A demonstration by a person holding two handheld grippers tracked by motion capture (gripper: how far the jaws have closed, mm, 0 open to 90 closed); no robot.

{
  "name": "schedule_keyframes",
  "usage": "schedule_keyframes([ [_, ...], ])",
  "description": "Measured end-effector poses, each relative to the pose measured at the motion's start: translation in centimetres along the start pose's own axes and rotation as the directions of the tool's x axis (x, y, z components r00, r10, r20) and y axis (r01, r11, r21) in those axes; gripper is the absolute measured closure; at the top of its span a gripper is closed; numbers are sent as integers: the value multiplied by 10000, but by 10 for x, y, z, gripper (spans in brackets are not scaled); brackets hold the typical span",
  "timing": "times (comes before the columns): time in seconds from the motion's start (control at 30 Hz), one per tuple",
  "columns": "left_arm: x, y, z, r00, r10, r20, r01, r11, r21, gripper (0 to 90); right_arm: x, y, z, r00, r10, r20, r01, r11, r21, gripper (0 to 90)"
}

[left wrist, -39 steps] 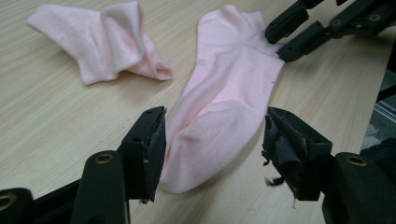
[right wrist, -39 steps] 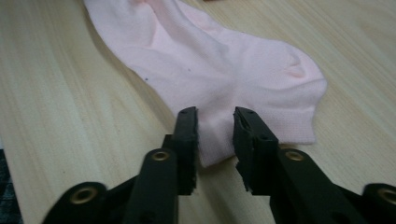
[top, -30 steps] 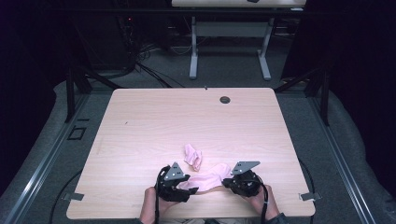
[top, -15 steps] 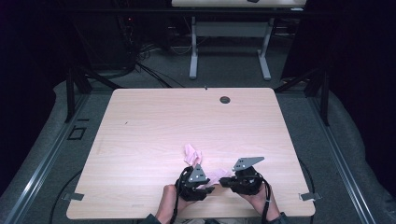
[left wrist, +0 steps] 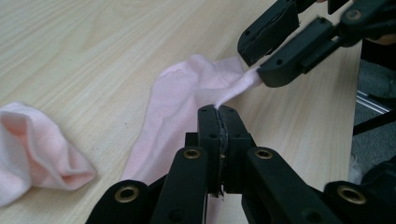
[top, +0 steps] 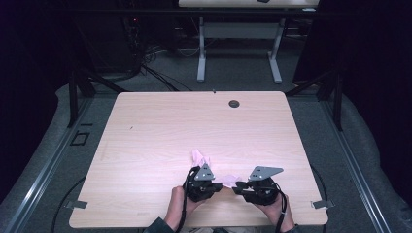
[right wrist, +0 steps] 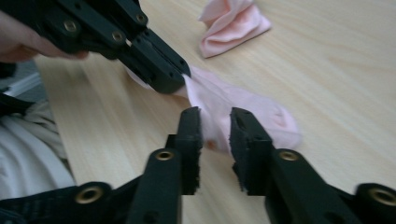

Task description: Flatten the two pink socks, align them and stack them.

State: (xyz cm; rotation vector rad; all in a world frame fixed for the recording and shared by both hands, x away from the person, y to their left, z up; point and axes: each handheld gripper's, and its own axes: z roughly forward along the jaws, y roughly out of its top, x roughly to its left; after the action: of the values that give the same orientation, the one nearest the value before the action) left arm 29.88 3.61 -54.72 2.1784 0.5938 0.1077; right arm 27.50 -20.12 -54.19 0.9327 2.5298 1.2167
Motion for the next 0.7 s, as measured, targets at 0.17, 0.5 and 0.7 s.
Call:
schedule_keyframes([
  [0.17, 2, 9, -7, 9998, -187, 110, 190, 9995, -257, 893, 15, -2, -3, 9890, -1059, 1031, 1117, 9923, -526, 453],
  [0.5, 7, 17, -17, 9975, -675, 184, 685, 9957, -627, 893, 32, 1, 15, 9658, -1915, 1749, 2030, 9779, -500, 502],
  [0.7, 8, 16, -18, 9978, -603, 259, 618, 9960, -639, 888, 30, 1, 14, 9677, -1630, 1925, 1818, 9798, -839, 812],
])
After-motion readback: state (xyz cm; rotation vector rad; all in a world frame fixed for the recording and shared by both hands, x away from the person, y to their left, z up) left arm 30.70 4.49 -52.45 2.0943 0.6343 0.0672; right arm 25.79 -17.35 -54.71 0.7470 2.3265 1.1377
